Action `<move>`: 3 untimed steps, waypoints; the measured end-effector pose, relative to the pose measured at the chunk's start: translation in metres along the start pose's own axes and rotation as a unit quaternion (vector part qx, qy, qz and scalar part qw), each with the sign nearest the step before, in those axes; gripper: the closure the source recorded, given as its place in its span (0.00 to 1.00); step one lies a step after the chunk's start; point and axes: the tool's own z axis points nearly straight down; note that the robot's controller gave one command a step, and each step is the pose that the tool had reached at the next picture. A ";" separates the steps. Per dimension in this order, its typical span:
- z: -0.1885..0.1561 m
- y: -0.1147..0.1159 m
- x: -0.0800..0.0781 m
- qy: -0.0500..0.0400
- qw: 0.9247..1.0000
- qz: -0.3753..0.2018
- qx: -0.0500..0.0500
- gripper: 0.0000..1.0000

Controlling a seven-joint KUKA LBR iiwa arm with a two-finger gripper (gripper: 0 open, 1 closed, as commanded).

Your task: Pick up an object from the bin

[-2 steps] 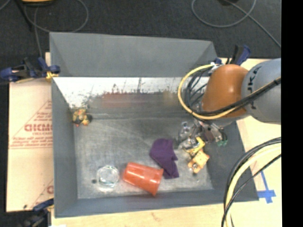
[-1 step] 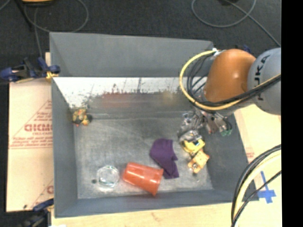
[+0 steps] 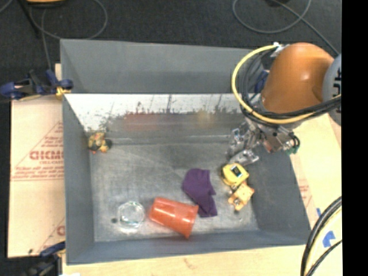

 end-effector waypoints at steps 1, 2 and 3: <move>-0.042 0.010 0.024 -0.001 0.999 0.045 0.000 1.00; 0.062 0.002 -0.032 -0.003 0.998 0.067 0.002 0.00; 0.067 0.003 -0.032 -0.001 0.998 0.066 0.000 0.00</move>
Offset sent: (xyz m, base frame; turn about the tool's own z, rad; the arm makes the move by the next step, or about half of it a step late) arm 0.0271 0.0169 -0.0632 0.1316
